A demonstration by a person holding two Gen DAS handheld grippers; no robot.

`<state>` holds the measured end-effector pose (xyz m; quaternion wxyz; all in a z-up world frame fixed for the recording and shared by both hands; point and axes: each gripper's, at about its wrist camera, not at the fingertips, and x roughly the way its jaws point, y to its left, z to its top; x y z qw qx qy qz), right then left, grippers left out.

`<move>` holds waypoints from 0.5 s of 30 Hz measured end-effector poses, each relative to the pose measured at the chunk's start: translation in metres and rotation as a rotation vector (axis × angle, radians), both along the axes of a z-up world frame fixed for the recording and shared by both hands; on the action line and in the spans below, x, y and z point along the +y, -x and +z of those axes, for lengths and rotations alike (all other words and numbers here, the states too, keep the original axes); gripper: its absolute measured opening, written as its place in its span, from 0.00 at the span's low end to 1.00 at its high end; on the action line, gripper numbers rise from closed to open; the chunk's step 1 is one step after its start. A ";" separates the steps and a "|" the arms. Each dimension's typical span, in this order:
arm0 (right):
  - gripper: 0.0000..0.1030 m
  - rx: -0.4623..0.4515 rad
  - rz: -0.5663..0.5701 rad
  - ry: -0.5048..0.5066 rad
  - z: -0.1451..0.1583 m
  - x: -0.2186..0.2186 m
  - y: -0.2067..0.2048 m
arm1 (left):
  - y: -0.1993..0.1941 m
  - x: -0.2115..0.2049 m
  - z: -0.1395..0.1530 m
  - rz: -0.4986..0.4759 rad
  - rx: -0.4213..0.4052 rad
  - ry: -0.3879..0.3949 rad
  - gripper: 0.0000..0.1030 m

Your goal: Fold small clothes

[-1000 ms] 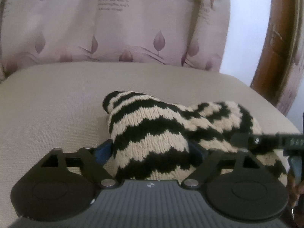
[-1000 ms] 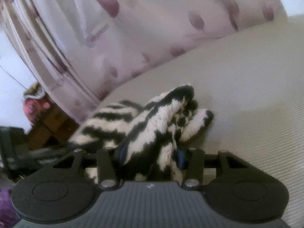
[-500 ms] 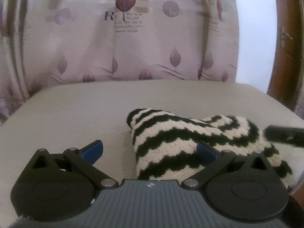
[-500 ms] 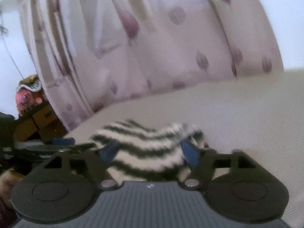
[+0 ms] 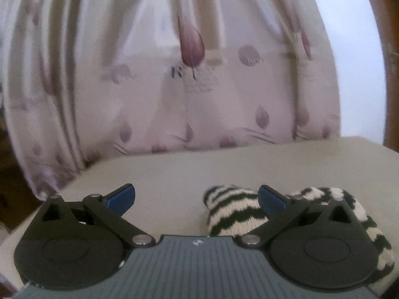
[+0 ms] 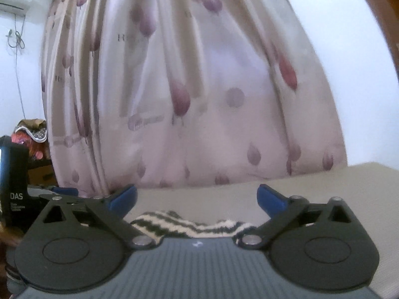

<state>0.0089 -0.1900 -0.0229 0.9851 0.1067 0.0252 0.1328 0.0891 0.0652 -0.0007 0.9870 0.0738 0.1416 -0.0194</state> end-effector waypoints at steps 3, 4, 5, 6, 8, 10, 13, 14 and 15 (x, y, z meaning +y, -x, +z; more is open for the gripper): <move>1.00 -0.011 -0.013 -0.003 0.004 -0.001 0.006 | 0.006 -0.003 0.011 0.014 -0.005 0.029 1.00; 1.00 -0.015 -0.015 0.000 0.005 -0.001 0.009 | 0.007 -0.004 0.015 0.018 0.002 0.030 1.00; 1.00 -0.020 -0.018 0.005 0.007 -0.001 0.012 | 0.008 -0.006 0.019 0.024 0.006 0.028 1.00; 1.00 -0.026 -0.019 0.011 0.009 0.000 0.014 | 0.008 -0.006 0.022 0.038 0.010 0.029 1.00; 1.00 -0.042 -0.022 0.029 0.012 0.002 0.019 | 0.012 -0.005 0.027 0.036 -0.005 0.053 1.00; 1.00 -0.047 -0.021 0.042 0.015 0.005 0.022 | 0.018 -0.003 0.032 0.021 -0.023 0.063 1.00; 1.00 -0.048 -0.015 0.037 0.019 0.006 0.026 | 0.027 -0.005 0.037 0.001 -0.053 0.064 1.00; 1.00 -0.052 -0.009 0.036 0.020 0.006 0.027 | 0.031 -0.007 0.038 0.001 -0.067 0.055 1.00; 1.00 -0.054 -0.001 0.040 0.021 0.007 0.028 | 0.035 -0.008 0.039 -0.004 -0.082 0.046 1.00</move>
